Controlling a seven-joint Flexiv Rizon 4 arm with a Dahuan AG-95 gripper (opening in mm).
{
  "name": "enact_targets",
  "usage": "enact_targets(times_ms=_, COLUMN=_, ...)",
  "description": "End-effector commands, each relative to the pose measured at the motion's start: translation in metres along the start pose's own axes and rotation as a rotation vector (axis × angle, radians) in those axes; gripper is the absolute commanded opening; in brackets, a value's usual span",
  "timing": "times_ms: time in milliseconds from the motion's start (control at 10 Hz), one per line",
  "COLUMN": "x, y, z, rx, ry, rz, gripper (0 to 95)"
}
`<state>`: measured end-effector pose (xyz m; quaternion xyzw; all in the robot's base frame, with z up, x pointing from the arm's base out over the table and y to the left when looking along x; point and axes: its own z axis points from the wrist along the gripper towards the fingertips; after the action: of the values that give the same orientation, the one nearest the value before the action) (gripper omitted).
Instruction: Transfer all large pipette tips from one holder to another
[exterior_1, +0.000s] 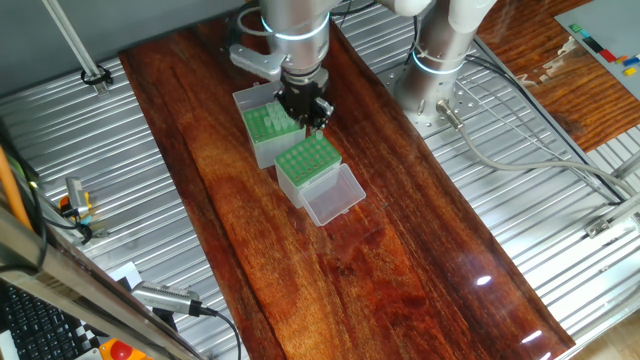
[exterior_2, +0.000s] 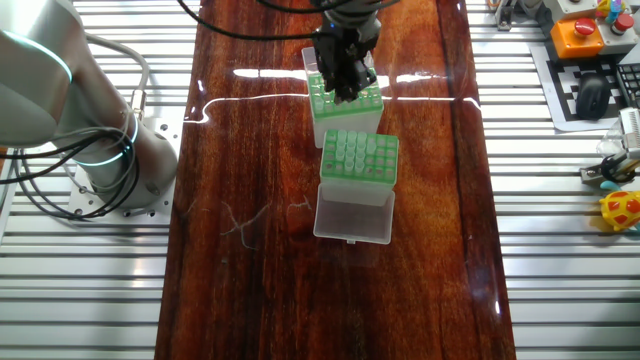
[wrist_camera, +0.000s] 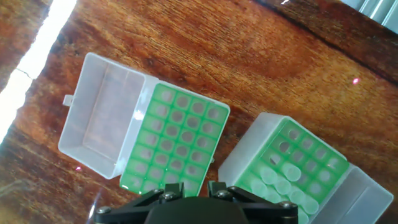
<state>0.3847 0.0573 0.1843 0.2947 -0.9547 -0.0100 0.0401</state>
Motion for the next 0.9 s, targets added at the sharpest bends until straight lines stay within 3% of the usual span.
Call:
enact_targets(times_ms=100, x=0.007, y=0.019, z=0.023, rx=-0.006, ry=-0.003, rz=0.005, gripper=38.0)
enact_targets(times_ms=300, x=0.013, y=0.025, z=0.032, rx=-0.001, ry=0.001, rz=0.007, gripper=38.0)
enact_targets(times_ms=800, x=0.021, y=0.025, z=0.039, rx=0.001, ry=-0.004, rz=0.006, gripper=38.0)
enact_targets(times_ms=900, x=0.022, y=0.023, z=0.041, rx=0.002, ry=-0.007, rz=0.007, gripper=19.0)
